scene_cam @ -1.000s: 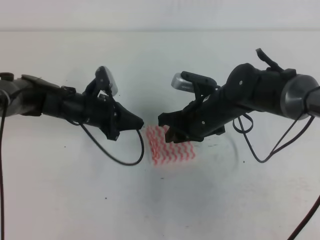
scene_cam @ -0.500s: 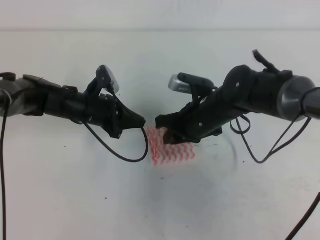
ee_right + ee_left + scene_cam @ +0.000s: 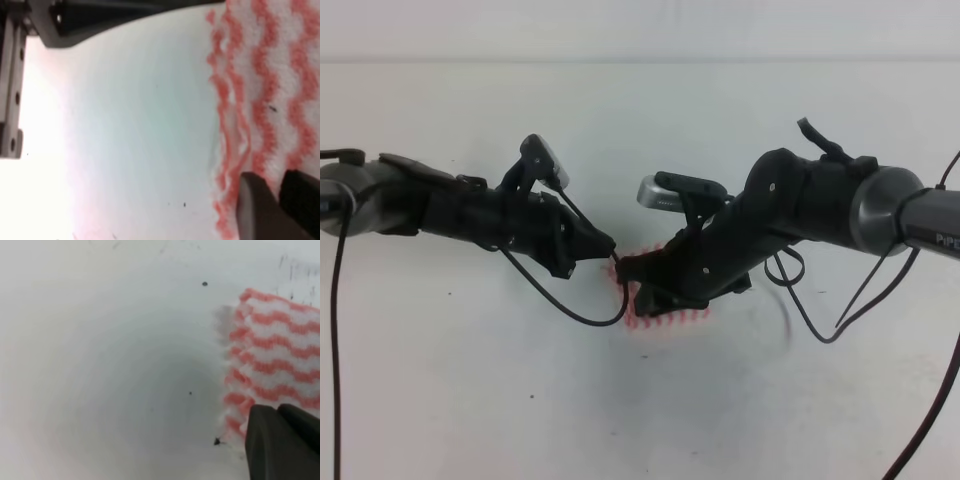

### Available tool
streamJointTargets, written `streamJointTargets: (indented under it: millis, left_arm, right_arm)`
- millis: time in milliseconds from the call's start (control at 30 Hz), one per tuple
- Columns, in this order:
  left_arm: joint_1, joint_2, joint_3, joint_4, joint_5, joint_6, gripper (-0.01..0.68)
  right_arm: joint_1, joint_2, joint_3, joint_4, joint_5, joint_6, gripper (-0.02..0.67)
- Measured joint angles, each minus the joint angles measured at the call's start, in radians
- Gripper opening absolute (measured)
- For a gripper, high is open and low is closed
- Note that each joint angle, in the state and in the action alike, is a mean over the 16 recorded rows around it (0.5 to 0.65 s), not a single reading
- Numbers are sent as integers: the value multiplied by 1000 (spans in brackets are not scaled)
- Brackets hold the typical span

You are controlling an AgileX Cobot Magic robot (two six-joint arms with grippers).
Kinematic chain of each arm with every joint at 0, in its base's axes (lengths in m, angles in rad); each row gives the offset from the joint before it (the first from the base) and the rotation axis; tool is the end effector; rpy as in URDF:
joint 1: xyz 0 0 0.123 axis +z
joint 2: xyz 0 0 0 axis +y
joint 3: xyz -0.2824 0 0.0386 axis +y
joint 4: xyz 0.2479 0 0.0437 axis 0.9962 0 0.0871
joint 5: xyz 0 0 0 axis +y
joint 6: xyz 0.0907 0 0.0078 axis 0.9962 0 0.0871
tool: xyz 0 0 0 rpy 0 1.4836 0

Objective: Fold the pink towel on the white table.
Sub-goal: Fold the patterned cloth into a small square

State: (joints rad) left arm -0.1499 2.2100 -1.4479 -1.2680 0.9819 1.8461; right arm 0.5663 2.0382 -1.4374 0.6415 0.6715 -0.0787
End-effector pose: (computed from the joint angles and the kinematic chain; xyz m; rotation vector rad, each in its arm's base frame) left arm 0.4186 -0.1364 0.1379 1.2698 1.9049 -0.8924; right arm 0.3451 0.2597 0.1791 -0.2956 2.7731 0.8090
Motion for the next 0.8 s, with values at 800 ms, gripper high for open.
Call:
streamJointTargets:
  millis: [800]
  left_arm:
    - [-6, 1, 0, -93, 26, -121, -4]
  right_arm:
    - [-10, -8, 0, -8, 2, -5, 7]
